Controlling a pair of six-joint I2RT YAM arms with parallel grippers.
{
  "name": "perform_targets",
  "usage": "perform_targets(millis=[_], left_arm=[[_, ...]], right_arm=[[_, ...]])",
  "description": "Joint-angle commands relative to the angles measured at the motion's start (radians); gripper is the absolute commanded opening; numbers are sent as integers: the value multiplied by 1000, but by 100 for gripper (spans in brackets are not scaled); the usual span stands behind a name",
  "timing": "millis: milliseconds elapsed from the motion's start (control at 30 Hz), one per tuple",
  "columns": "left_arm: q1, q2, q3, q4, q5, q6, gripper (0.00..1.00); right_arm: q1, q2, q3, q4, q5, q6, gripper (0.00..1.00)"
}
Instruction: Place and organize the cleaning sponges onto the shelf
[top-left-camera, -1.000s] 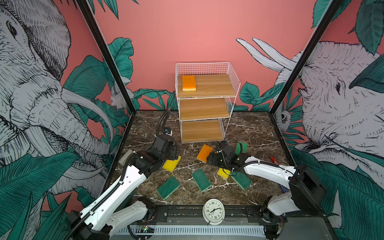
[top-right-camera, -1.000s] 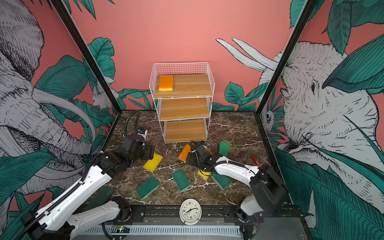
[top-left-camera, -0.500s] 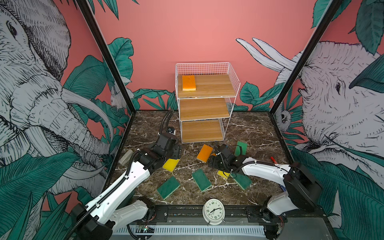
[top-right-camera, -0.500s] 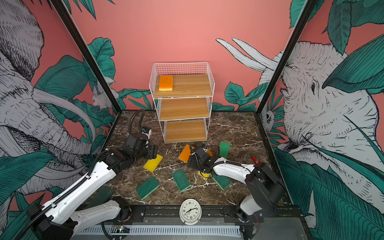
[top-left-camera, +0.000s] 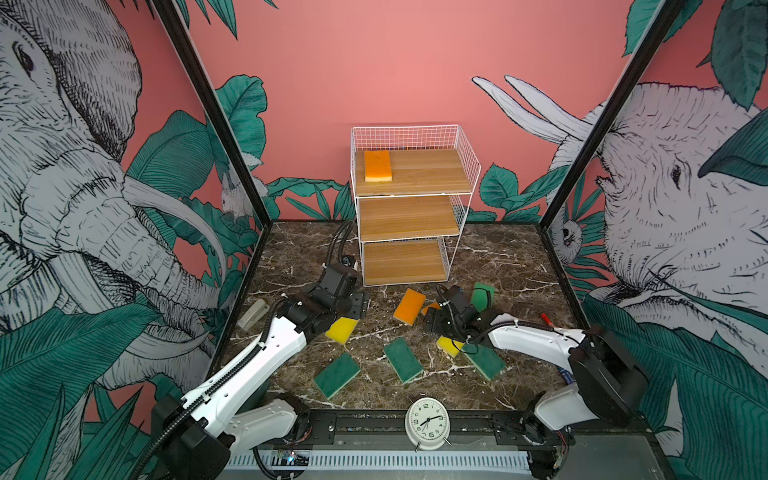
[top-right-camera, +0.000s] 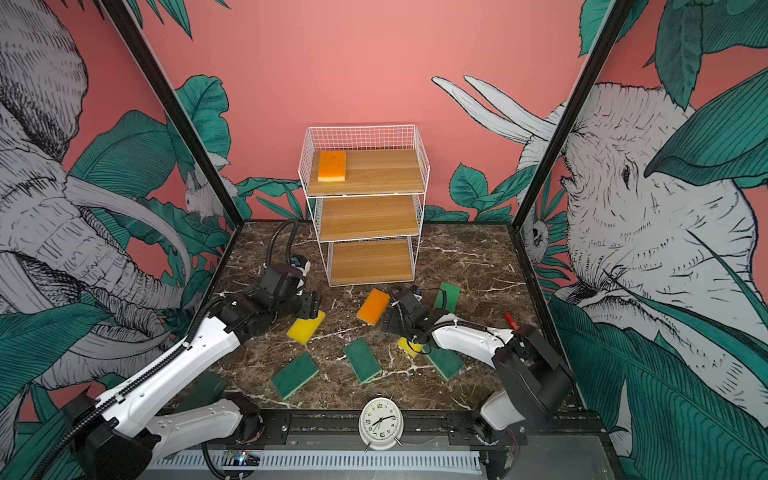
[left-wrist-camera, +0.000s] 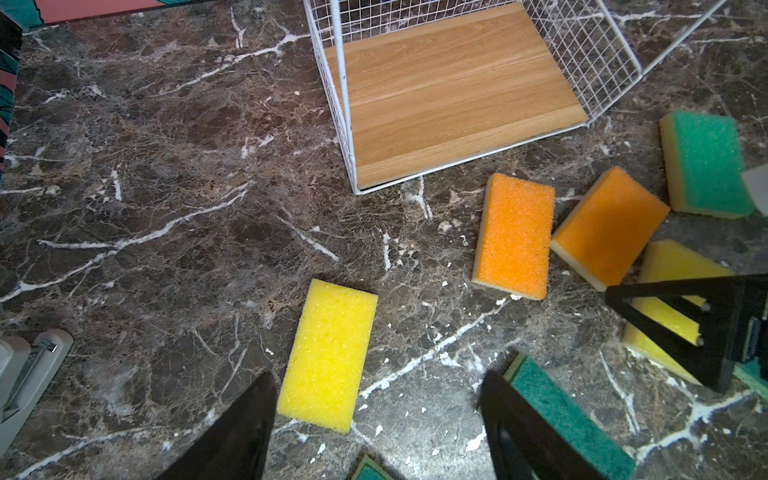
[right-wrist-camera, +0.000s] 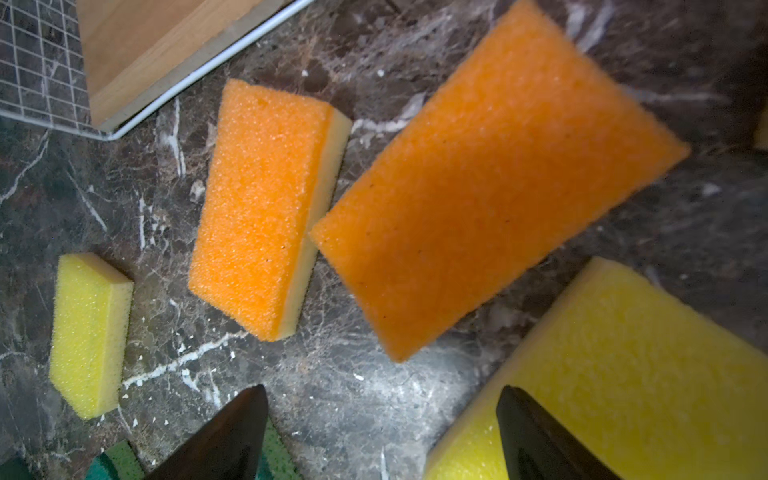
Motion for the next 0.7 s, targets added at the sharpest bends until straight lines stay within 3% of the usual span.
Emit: perform_targets(millis=[0,667], left_arm=[[4,11,28,19,25,-14,78],[3,19,15,32,60,-25,76]], right_arm=[[-26,-20,-32,-69,42,-33,89],[-50,-22,34,18,34,-49,90]])
